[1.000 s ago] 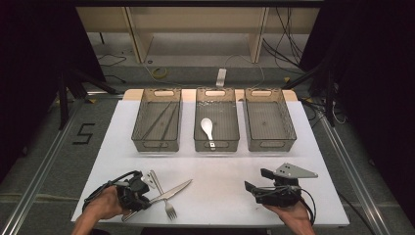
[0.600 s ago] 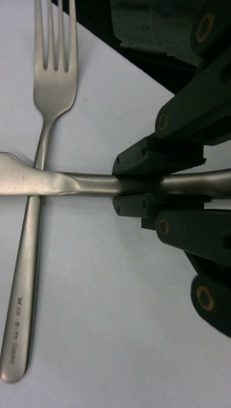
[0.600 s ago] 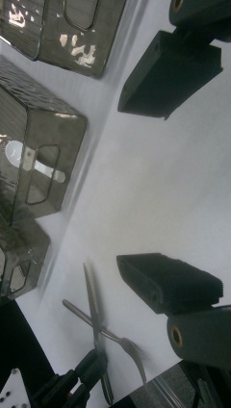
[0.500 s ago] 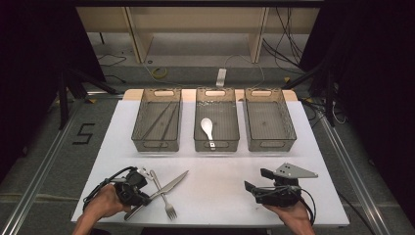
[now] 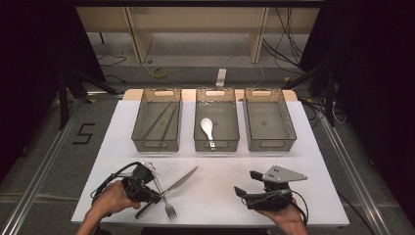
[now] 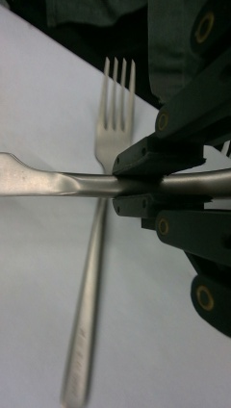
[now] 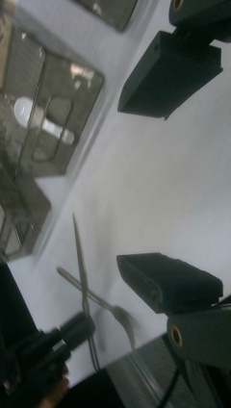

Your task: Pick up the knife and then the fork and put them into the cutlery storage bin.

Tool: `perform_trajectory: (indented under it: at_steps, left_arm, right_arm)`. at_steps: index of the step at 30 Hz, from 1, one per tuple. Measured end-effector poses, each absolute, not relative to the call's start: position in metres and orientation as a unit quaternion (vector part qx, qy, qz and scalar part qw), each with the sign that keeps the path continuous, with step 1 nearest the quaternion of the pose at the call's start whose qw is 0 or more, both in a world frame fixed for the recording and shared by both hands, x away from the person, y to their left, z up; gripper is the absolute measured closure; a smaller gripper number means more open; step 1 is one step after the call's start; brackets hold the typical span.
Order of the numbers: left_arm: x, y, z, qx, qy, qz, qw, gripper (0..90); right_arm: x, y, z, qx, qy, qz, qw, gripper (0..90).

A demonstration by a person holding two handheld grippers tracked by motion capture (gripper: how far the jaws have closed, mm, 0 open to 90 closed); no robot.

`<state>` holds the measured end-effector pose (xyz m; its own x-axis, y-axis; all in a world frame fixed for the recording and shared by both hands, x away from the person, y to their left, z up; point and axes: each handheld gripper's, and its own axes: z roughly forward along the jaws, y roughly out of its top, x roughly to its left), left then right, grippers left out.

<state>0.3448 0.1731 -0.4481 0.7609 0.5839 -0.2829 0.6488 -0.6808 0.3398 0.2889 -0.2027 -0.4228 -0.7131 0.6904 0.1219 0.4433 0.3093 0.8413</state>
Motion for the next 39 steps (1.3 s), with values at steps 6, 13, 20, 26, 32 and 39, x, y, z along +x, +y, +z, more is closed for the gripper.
perform_trajectory:
  at_steps: [6, 13, 20, 26, 32, 39]
  left_arm:
    - [0.352, 0.138, -0.438, 0.925, 0.298, -0.097, 0.215, 78.8]
    - [0.356, 0.107, -0.438, 0.940, 0.262, -0.106, 0.189, 78.9]
    - [0.356, 0.094, -0.436, 0.943, 0.245, -0.122, 0.187, 78.8]
    - [0.354, 0.080, -0.432, 0.949, 0.228, -0.123, 0.177, 78.8]
    - [0.353, 0.069, -0.428, 0.954, 0.212, -0.122, 0.175, 78.8]
    - [0.351, 0.058, -0.425, 0.959, 0.191, -0.125, 0.170, 78.8]
  right_arm:
    - [0.277, -0.176, -0.414, 0.284, 0.827, 0.464, 0.146, 25.1]
    - [0.276, -0.149, -0.418, 0.232, 0.855, 0.432, 0.165, 25.4]
    - [0.277, -0.127, -0.427, 0.176, 0.882, 0.392, 0.193, 25.9]
    - [0.277, -0.111, -0.437, 0.138, 0.898, 0.359, 0.215, 27.3]
    - [0.278, -0.105, -0.444, 0.110, 0.908, 0.333, 0.228, 32.1]
    - [0.280, -0.102, -0.449, 0.096, 0.917, 0.310, 0.231, 42.8]
